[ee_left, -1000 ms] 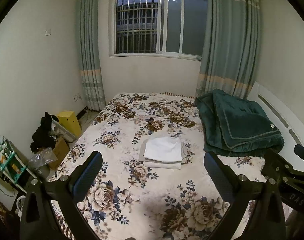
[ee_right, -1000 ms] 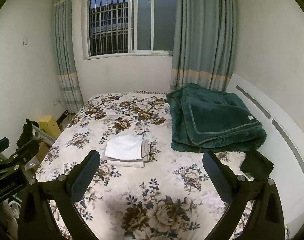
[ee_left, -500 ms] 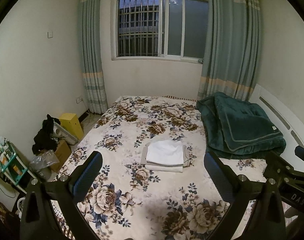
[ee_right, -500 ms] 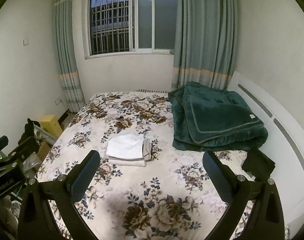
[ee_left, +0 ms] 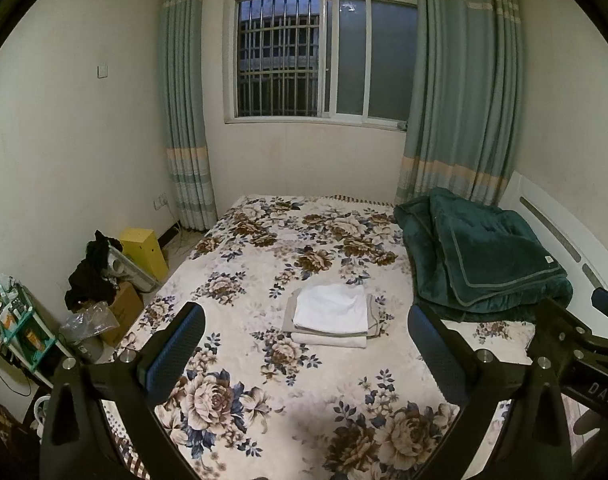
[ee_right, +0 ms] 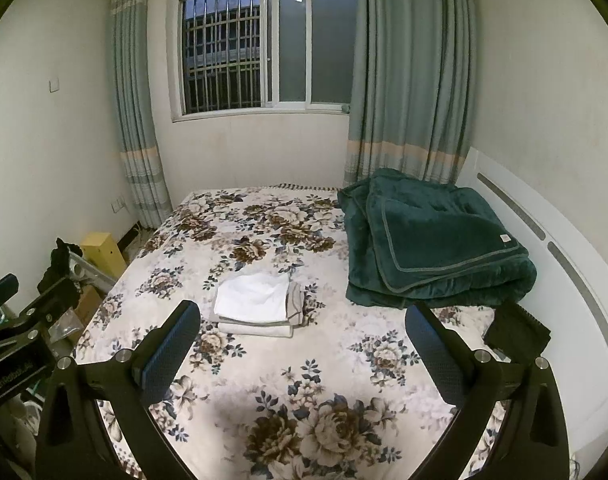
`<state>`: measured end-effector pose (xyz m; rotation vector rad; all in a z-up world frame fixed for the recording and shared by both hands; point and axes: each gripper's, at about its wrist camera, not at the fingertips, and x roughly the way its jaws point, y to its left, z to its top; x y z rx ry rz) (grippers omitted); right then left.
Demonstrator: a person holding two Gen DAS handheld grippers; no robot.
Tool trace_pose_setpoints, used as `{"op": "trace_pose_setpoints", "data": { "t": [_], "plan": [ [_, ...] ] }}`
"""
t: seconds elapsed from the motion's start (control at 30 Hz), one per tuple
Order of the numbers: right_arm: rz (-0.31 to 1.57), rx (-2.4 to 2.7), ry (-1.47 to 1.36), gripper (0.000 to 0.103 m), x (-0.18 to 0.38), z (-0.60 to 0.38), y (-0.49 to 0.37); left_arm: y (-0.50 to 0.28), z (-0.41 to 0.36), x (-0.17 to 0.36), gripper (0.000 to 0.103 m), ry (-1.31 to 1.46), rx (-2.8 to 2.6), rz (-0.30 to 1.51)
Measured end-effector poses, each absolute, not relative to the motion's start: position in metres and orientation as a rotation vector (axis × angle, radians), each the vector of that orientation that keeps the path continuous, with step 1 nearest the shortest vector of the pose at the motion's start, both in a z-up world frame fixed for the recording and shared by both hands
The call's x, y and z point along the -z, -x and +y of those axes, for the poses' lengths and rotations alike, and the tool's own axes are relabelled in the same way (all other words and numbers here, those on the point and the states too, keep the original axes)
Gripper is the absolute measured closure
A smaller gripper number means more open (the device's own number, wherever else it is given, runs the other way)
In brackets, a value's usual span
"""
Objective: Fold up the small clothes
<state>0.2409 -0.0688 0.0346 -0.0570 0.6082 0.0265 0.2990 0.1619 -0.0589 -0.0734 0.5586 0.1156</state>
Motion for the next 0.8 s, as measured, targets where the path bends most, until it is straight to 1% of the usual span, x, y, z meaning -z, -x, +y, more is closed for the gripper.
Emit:
{"op": "trace_pose_setpoints", "data": {
  "t": [0.8],
  "plan": [
    [0.604, -0.028, 0.059, 0.0, -0.0361, -0.0675, -0.2413, -0.2938, 0.1649, 0.0536, 0.0, 0.072, -0.115, 0.556]
  ]
}}
